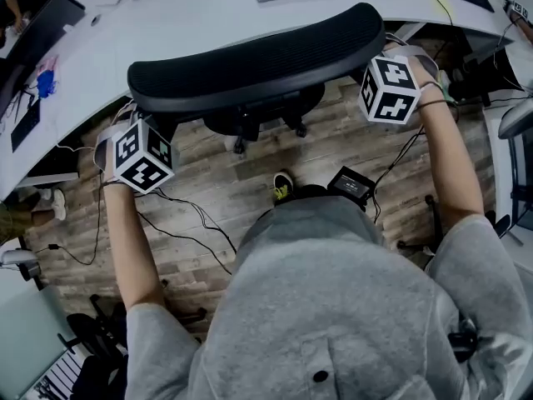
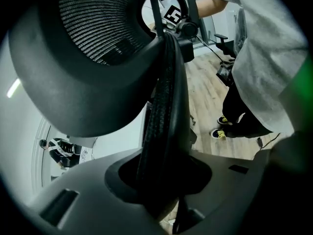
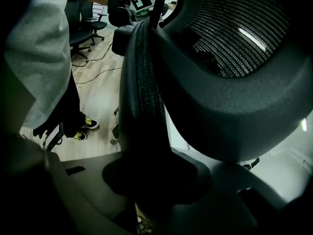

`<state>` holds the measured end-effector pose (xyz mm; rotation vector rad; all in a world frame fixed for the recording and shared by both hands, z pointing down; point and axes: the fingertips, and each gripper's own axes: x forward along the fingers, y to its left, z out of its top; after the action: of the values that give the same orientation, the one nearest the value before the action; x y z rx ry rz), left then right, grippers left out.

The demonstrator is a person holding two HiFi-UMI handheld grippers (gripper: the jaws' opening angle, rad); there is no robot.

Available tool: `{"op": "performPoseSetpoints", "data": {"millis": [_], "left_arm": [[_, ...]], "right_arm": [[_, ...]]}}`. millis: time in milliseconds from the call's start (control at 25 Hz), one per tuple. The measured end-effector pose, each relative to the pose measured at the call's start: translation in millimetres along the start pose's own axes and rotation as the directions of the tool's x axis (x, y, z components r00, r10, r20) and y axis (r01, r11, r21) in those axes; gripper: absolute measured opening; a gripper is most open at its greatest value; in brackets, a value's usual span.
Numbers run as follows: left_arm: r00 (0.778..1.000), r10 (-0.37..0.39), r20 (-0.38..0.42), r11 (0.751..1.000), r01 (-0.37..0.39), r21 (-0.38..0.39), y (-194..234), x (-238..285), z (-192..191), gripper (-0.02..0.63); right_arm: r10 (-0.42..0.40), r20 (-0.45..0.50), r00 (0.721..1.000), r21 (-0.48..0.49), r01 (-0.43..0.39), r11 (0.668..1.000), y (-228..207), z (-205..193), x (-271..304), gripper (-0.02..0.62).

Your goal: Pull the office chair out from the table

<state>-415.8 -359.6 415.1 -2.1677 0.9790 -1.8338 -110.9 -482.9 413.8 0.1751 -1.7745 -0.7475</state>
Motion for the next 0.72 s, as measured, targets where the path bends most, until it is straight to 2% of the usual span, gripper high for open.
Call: {"op": "performPoseSetpoints", "data": {"millis": [160, 720], "left_arm": [[1.0, -0.028, -0.006, 0.999, 0.028, 0.031, -5.0, -0.3, -0.2, 0.115], [1.0, -0.018, -0.008, 0.999, 0.019, 0.032, -7.7, -2.7, 0.8, 0.114]], "right_arm": [[-0.002, 0.002, 1.0, -0.004, 0.002, 1.0, 1.5, 0.0, -0.7, 0.143], [-0.017, 0.012, 1.0, -0.002, 0.017, 1.0, 2.2, 1.2, -2.9, 0.143]]}}
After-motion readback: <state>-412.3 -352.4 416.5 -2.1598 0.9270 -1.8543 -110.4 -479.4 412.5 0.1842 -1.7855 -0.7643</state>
